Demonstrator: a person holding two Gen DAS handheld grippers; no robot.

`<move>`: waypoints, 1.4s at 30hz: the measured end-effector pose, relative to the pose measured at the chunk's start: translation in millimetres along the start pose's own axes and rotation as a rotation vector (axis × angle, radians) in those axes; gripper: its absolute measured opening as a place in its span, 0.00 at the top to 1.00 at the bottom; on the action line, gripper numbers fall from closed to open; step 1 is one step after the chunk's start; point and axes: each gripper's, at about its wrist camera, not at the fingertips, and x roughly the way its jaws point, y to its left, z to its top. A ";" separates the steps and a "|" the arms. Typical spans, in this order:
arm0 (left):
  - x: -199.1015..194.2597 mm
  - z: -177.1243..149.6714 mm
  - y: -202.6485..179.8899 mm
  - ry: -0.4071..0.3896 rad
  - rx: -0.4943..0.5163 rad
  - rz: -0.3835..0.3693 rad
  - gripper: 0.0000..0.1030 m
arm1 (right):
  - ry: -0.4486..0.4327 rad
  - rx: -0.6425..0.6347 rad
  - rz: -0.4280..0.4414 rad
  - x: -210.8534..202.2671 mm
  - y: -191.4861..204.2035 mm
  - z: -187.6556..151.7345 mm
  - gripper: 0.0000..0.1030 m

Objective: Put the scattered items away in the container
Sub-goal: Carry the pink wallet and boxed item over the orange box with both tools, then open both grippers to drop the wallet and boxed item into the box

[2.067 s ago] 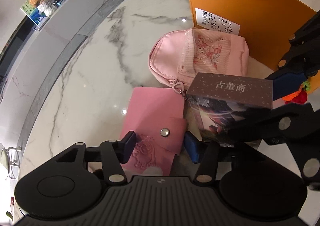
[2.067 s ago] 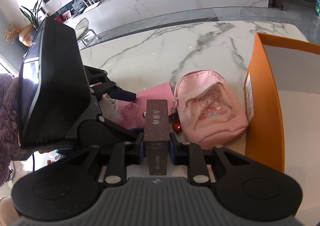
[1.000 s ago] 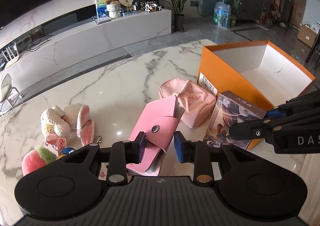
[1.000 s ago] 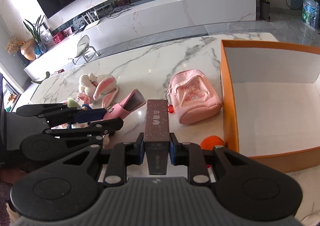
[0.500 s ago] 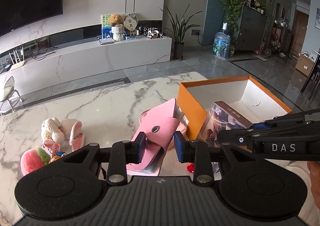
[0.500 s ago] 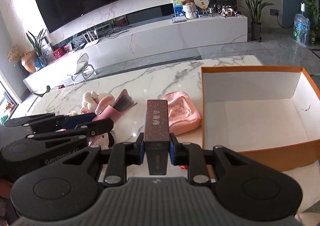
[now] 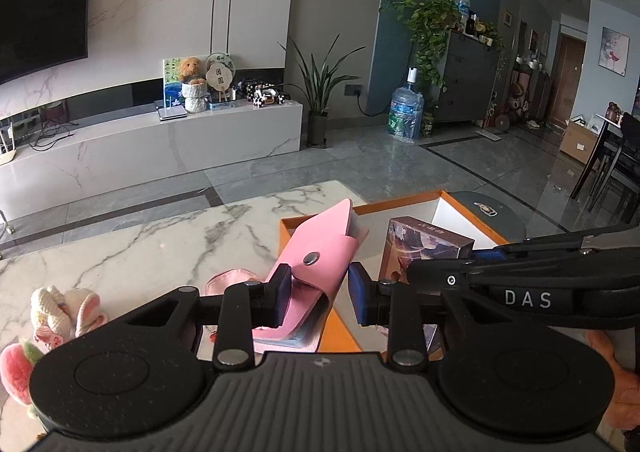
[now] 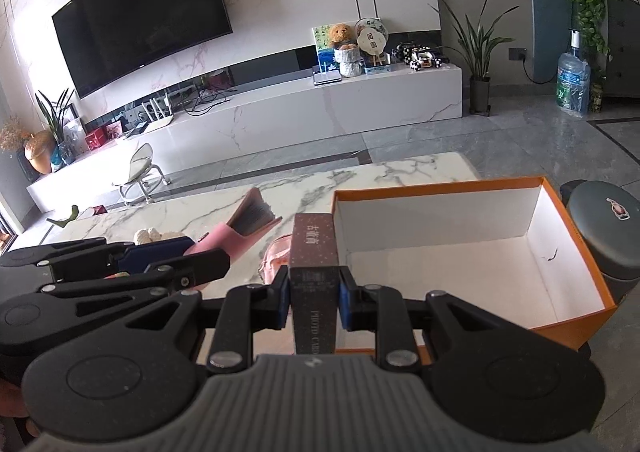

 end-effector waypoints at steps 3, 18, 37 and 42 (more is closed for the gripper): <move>13.4 7.5 -14.8 -0.007 0.009 -0.022 0.65 | -0.014 0.008 -0.030 -2.0 -14.5 5.8 0.75; 108.2 17.5 -60.3 0.122 0.019 -0.091 0.65 | 0.046 0.085 -0.140 30.3 -100.7 16.6 0.75; 197.8 2.6 -31.8 0.375 0.000 0.039 0.65 | 0.335 0.250 0.053 151.9 -151.9 11.8 0.75; 198.5 2.4 -37.4 0.353 0.029 0.056 0.67 | 0.358 0.244 0.045 164.4 -153.3 10.4 0.75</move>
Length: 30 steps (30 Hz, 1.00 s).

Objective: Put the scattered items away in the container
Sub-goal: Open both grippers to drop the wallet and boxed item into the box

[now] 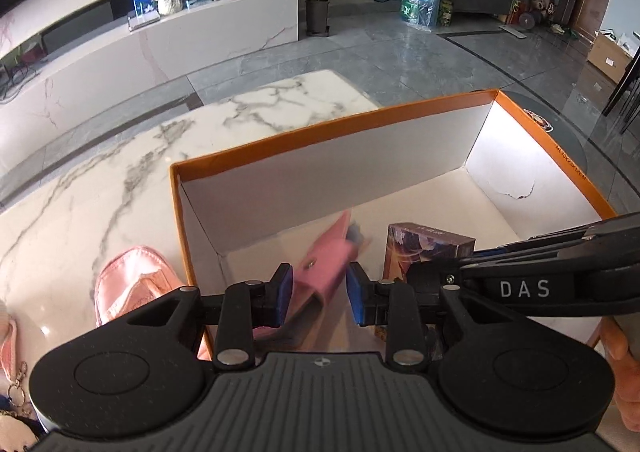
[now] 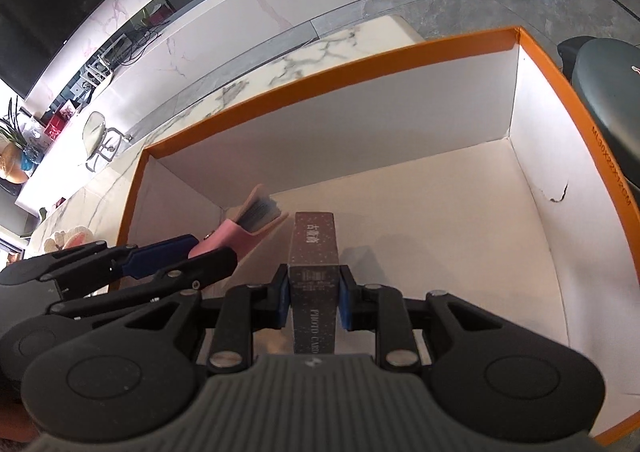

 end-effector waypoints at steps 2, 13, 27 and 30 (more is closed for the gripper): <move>-0.3 1.4 -1.4 0.002 -0.008 -0.014 0.67 | 0.001 0.001 -0.004 1.8 -0.4 2.4 0.75; -8.6 -4.4 -8.4 -0.009 0.054 0.020 0.64 | -0.001 -0.075 -0.146 6.3 -1.5 3.5 0.59; -50.3 -20.7 3.8 -0.091 0.078 0.069 0.61 | 0.050 -0.125 -0.293 5.5 -12.4 0.9 0.52; -51.8 -23.0 6.6 -0.081 0.071 0.040 0.61 | 0.096 -0.106 -0.314 9.1 -18.8 1.7 0.52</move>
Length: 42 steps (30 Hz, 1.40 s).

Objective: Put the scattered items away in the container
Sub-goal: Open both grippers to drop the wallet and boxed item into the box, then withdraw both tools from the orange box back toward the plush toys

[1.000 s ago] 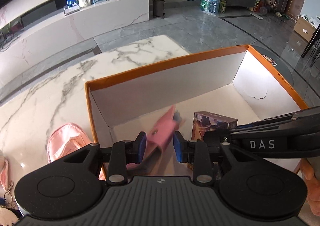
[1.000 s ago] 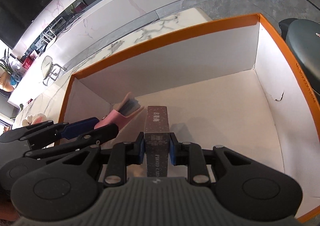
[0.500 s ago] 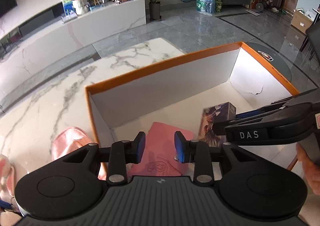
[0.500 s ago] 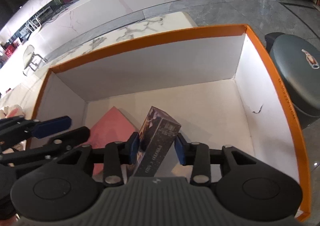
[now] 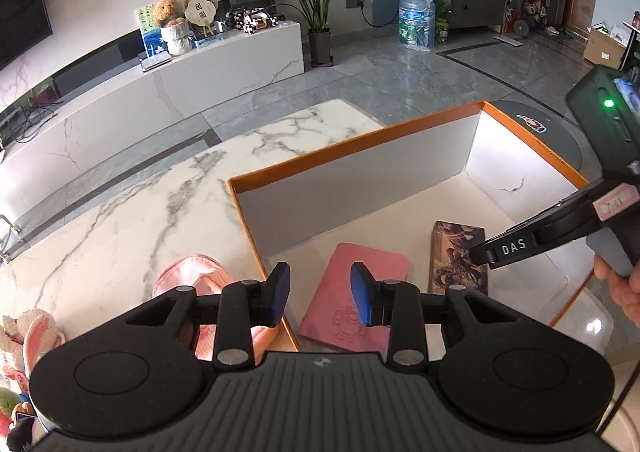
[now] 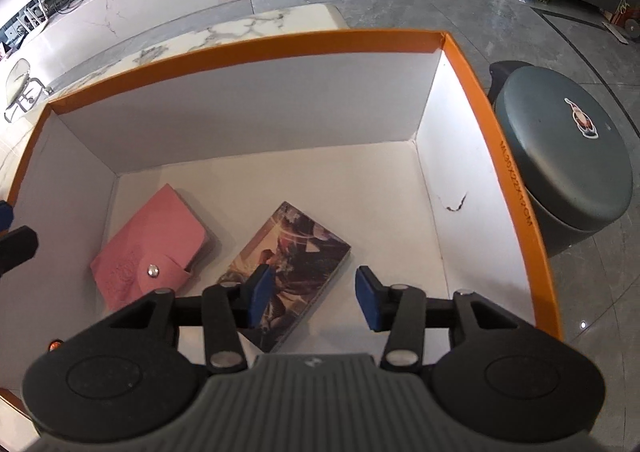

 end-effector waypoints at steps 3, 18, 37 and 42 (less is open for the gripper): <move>1.5 -2.6 2.7 0.012 -0.019 -0.030 0.61 | 0.061 0.035 0.022 5.3 -4.2 2.0 0.56; 1.2 -11.5 9.4 -0.011 -0.079 -0.065 0.62 | 0.102 -0.022 -0.016 12.7 24.5 18.8 0.51; 8.6 -14.5 6.7 -0.013 -0.080 -0.053 0.62 | 0.080 -0.096 0.138 12.4 56.4 9.2 0.69; 6.2 -16.1 6.6 -0.015 -0.079 -0.048 0.64 | 0.061 -0.129 0.097 10.0 68.3 5.7 0.67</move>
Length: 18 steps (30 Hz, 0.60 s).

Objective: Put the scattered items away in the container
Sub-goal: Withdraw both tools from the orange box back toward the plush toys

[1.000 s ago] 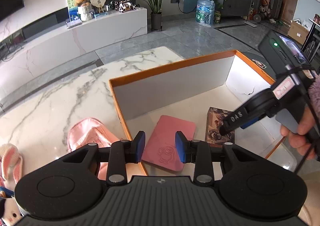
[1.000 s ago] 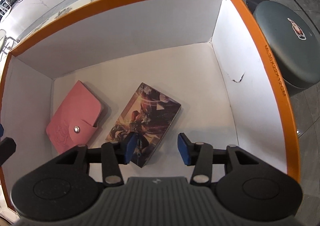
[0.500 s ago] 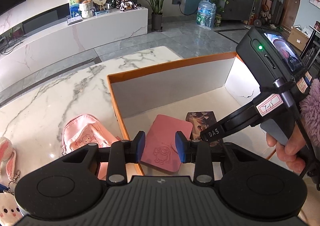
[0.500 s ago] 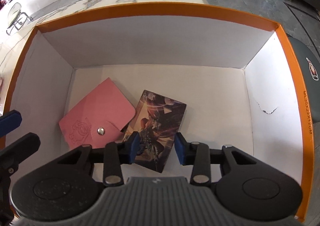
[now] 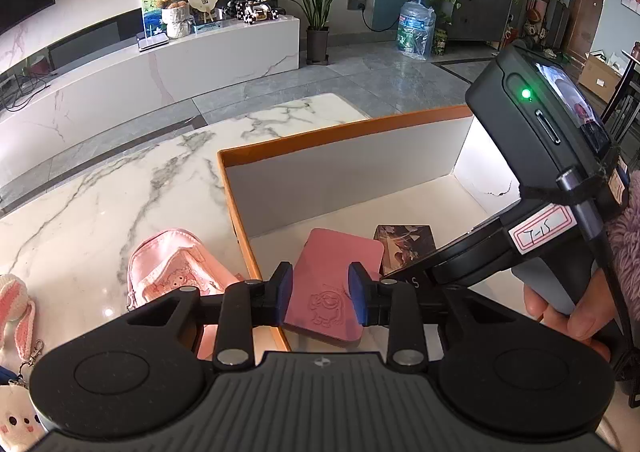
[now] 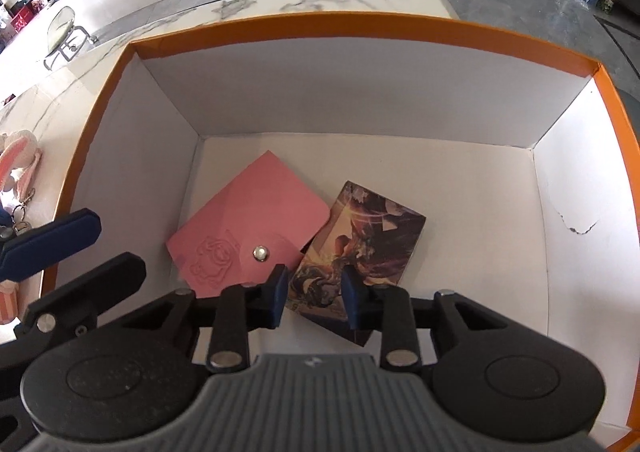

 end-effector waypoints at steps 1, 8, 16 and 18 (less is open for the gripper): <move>-0.7 -0.3 -0.1 -0.001 0.001 -0.001 0.64 | -0.001 0.003 -0.002 -0.4 0.5 -0.6 0.67; -14.0 -2.4 -2.6 -0.020 -0.001 0.010 0.65 | -0.004 0.021 -0.006 -13.1 0.1 -12.5 0.67; -46.7 -5.5 -6.7 -0.071 -0.009 0.010 0.64 | -0.079 0.022 -0.031 -52.9 2.4 -23.1 0.67; -56.7 -8.3 -7.4 -0.087 -0.009 0.015 0.64 | -0.105 0.019 -0.041 -64.1 5.8 -26.7 0.67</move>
